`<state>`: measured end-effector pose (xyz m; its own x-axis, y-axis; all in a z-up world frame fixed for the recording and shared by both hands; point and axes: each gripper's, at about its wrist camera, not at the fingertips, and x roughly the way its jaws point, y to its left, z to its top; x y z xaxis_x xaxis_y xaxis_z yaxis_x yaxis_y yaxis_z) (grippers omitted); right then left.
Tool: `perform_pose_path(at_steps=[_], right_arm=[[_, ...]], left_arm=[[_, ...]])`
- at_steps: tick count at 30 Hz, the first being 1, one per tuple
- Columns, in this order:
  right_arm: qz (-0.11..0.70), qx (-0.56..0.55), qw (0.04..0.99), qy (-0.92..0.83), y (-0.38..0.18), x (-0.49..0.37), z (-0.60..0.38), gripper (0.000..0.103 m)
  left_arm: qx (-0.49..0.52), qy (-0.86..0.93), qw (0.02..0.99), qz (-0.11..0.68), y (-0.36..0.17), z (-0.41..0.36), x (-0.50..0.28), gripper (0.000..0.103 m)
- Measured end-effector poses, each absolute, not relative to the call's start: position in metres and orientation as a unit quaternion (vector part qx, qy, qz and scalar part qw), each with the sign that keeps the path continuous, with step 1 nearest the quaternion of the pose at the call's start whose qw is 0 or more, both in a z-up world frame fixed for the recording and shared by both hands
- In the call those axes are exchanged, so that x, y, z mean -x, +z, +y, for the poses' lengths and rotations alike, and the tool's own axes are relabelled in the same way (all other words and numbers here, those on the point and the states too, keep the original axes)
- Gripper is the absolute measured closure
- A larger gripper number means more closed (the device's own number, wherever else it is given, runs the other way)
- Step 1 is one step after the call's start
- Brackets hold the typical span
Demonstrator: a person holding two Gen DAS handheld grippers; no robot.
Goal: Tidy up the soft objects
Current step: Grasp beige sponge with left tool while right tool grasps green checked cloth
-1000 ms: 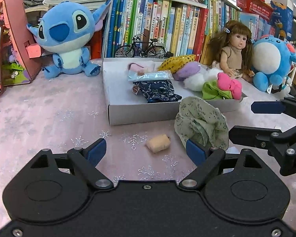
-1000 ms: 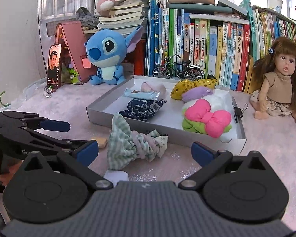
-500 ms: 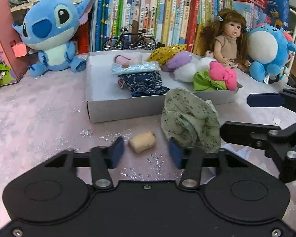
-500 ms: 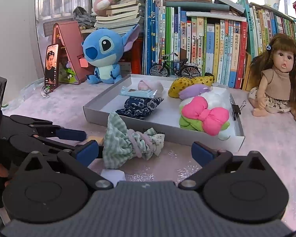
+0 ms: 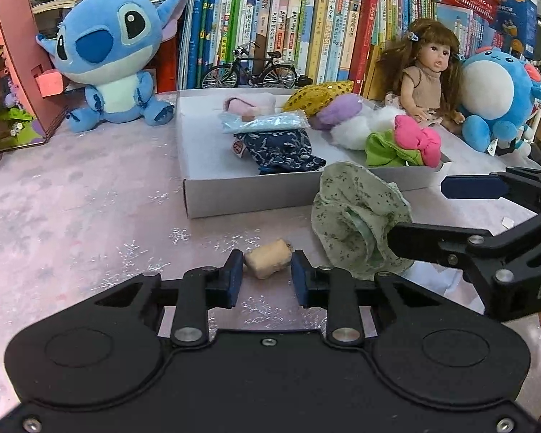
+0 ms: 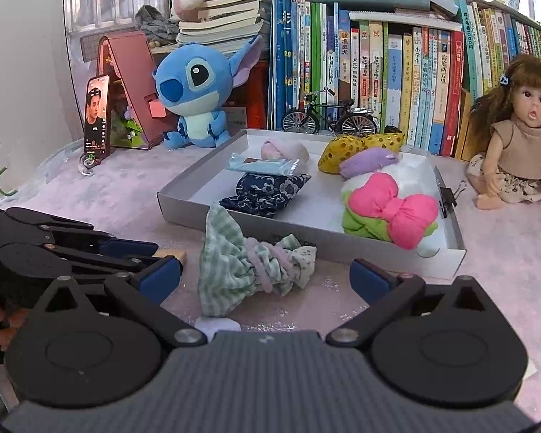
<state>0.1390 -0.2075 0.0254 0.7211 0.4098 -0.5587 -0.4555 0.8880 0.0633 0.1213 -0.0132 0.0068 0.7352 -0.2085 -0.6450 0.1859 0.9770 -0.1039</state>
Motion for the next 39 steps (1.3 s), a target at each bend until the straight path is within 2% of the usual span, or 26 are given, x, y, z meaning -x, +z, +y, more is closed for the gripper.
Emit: perform_pose_path(at_steps=[14, 19, 25, 27, 37, 39], right_arm=[[0.341, 0.022, 0.919, 0.199, 0.013, -0.161, -0.195, 0.006], [0.352, 0.025, 0.913, 0.207, 0.006, -0.162, -0.19, 0.014], [0.356, 0.031, 0.909, 0.214, -0.001, -0.16, -0.184, 0.03], [0.351, 0.039, 0.91, 0.216, -0.002, -0.157, -0.183, 0.039], [0.339, 0.043, 0.912, 0.225, 0.0, -0.151, -0.18, 0.057], [0.334, 0.04, 0.915, 0.224, 0.001, -0.149, -0.181, 0.064]], left_arm=[[0.018, -0.094, 0.931, 0.352, 0.004, -0.009, -0.122, 0.076], [0.019, -0.094, 0.931, 0.352, 0.003, -0.009, -0.122, 0.076], [0.011, -0.094, 0.934, 0.346, 0.002, -0.01, -0.122, 0.075], [0.009, -0.094, 0.935, 0.343, 0.002, -0.011, -0.121, 0.075], [0.01, -0.094, 0.935, 0.342, 0.001, -0.011, -0.12, 0.075], [0.013, -0.093, 0.935, 0.343, 0.001, -0.011, -0.119, 0.076]])
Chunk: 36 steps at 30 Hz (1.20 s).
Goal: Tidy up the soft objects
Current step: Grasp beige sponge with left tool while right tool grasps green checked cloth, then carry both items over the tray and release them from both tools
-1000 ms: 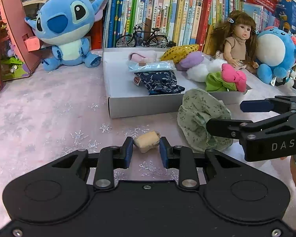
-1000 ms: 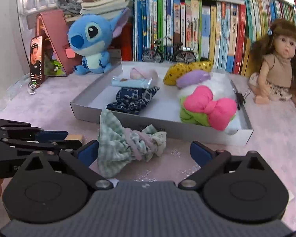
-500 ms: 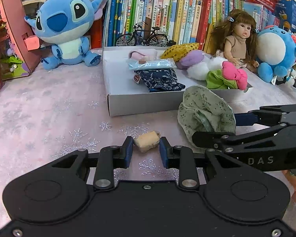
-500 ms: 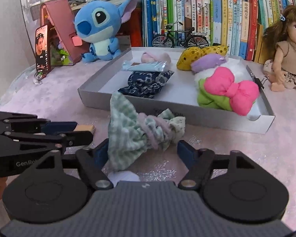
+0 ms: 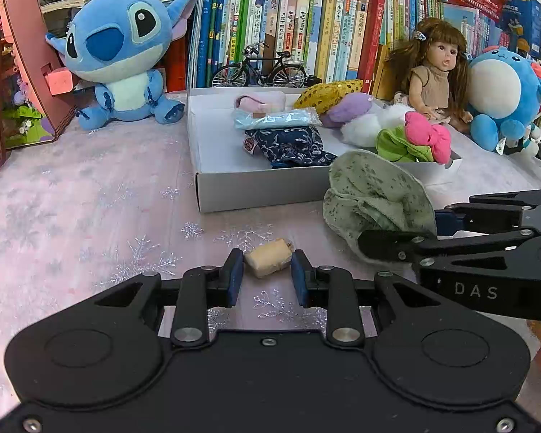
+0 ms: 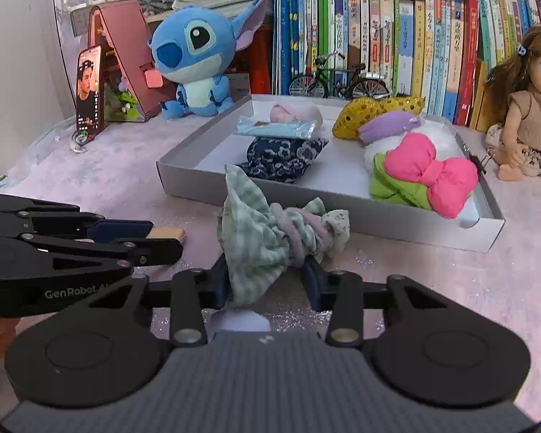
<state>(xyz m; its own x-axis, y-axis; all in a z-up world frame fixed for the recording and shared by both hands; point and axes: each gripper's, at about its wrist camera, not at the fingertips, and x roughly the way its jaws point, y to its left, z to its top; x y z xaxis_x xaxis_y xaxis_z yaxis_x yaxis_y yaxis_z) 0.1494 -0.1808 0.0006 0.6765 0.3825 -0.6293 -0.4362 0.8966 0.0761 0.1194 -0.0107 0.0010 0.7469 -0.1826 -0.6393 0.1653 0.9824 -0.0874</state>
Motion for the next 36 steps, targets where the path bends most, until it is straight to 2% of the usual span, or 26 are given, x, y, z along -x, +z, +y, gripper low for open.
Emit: perform_pose_path(at_steps=[3, 9, 23, 36], right_arm=[[0.32, 0.043, 0.921, 0.22, 0.005, -0.145, -0.181, 0.071], [0.287, 0.047, 0.932, 0.216, 0.02, -0.136, -0.183, 0.076], [0.251, 0.025, 0.948, 0.193, 0.044, -0.138, -0.197, 0.076], [0.255, -0.023, 0.949, 0.186, 0.052, -0.173, -0.2, 0.076]], left_arm=[[0.024, -0.094, 0.934, 0.345, 0.003, -0.009, -0.119, 0.076], [0.025, -0.103, 0.938, 0.331, 0.014, -0.012, -0.117, 0.076], [0.041, -0.097, 0.95, 0.292, 0.045, -0.01, -0.126, 0.076], [0.049, -0.071, 0.951, 0.298, 0.041, -0.016, -0.186, 0.076]])
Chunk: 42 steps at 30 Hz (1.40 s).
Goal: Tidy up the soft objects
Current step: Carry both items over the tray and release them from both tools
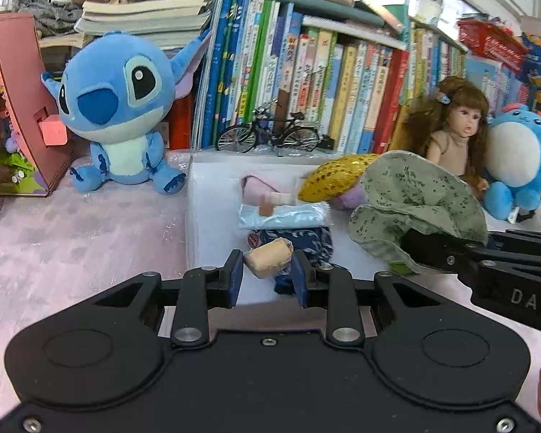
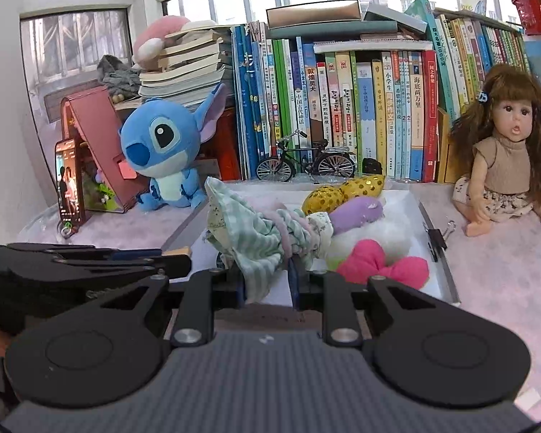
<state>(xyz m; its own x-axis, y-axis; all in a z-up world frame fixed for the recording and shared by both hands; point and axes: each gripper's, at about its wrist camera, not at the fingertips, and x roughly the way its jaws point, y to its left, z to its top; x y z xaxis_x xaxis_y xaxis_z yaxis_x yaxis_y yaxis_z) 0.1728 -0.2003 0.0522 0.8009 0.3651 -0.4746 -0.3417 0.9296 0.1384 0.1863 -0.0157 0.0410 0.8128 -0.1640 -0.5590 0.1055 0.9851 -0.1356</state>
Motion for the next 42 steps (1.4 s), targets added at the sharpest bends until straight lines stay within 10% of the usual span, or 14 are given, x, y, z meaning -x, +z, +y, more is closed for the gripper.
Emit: perform_pose_path(at_steps=[29, 34, 42], right_arm=[[0.33, -0.051, 0.928, 0.165, 0.008, -0.227, -0.196, 0.069], [0.327, -0.058, 0.928, 0.169, 0.01, -0.224, -0.197, 0.046], [0.313, -0.062, 0.93, 0.183, 0.018, -0.212, -0.204, 0.038]], left_arm=[[0.015, -0.05, 0.942, 0.331, 0.006, -0.029, -0.225, 0.075], [0.027, -0.052, 0.942, 0.33, 0.009, -0.025, -0.223, 0.065], [0.041, -0.063, 0.947, 0.313, 0.022, -0.021, -0.209, 0.029]])
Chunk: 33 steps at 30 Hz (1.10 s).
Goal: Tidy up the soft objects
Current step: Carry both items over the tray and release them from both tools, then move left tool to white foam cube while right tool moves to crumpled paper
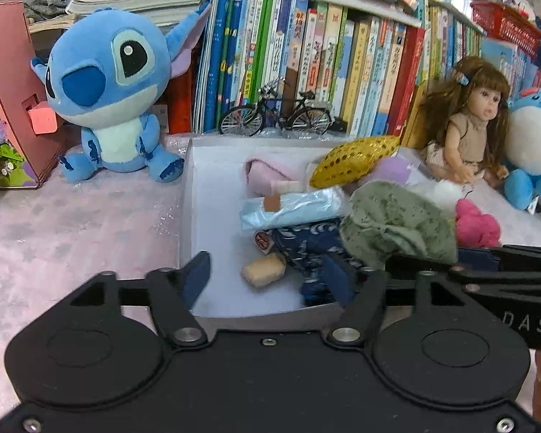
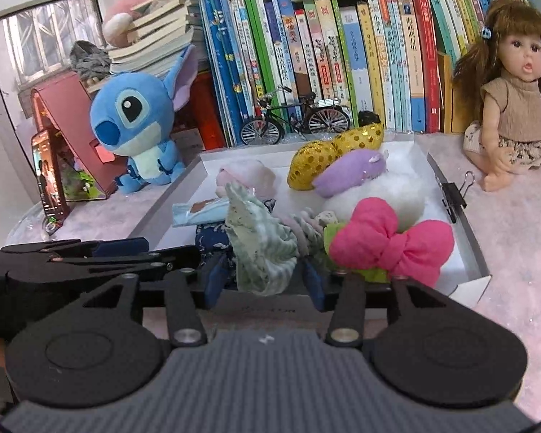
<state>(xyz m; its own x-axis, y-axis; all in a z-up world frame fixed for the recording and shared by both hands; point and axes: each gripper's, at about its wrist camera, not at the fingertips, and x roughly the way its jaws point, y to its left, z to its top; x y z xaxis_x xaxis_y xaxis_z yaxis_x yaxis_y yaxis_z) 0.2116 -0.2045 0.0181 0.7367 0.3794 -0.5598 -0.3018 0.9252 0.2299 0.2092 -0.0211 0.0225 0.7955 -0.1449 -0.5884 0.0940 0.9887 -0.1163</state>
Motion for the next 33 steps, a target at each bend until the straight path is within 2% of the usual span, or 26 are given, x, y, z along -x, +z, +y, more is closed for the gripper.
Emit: perform_pose_path(at_steps=[3, 18, 33], right_arm=[[0.303, -0.055, 0.933, 0.187, 0.024, -0.204, -0.206, 0.034], [0.26, -0.044, 0.945, 0.195, 0.048, -0.165, -0.215, 0.017], [0.23, -0.005, 0.953, 0.197, 0.05, -0.116, -0.217, 0.012]], left_arm=[[0.042, -0.064, 0.949, 0.307, 0.029, -0.021, -0.203, 0.025], [0.051, -0.088, 0.954, 0.281, 0.052, -0.018, -0.159, 0.019], [0.057, -0.112, 0.952, 0.278, 0.054, -0.017, -0.113, 0.019]])
